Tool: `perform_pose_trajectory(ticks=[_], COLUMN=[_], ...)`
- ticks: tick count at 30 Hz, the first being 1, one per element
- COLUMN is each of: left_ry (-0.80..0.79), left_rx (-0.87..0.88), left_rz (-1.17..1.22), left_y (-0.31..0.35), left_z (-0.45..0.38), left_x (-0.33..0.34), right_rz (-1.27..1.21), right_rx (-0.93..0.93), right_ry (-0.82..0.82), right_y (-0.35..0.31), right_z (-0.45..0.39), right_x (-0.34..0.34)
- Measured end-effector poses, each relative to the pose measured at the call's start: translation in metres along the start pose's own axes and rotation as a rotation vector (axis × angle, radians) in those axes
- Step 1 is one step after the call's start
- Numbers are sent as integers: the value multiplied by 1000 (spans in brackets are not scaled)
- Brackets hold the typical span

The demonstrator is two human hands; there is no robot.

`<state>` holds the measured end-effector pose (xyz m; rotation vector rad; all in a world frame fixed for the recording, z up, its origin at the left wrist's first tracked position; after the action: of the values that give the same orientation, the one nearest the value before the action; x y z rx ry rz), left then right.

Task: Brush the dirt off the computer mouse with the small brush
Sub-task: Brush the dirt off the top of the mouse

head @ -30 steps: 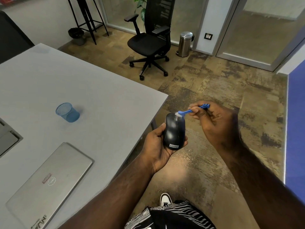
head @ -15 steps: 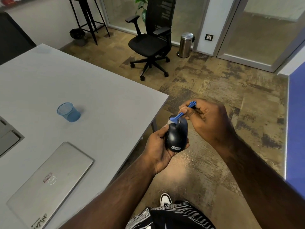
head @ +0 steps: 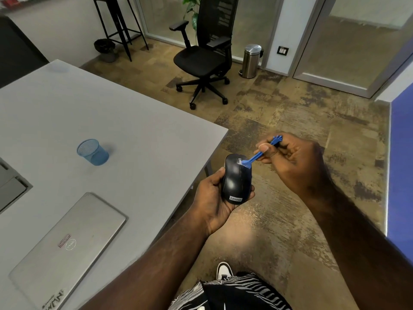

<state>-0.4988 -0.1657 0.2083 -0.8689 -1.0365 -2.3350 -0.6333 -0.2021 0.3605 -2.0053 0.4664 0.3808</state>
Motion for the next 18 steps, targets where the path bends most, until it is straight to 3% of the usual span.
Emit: perform_pose_trajectory(ticks=[5,9,13,18], left_ry=[6,8,10,12], left_rx=[-8,7,2,6], left_rz=[3,11,6,4], left_y=[-1,4,3,5], left_z=[0,-1,-1,-3], left_x=[-1,-1,-3,-1], right_rz=[5,-34,9,-10], right_rx=[3,-29,5,0], right_ry=[67,-10,68,3], right_y=[3,-3,4,1], right_z=[-2,-2,-7,-8], right_x=[-5,4,-4,4])
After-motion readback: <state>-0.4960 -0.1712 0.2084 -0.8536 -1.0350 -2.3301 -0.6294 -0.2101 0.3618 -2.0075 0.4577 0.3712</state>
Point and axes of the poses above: each hand's wrist, its own z-axis away from the middle knuckle, its own x-axis out of the palm, y = z × x, the point moved 10 cm from there along -z, towards the middle knuckle, and after that the axes turned 1 degree about x, right-handed, at the moved point
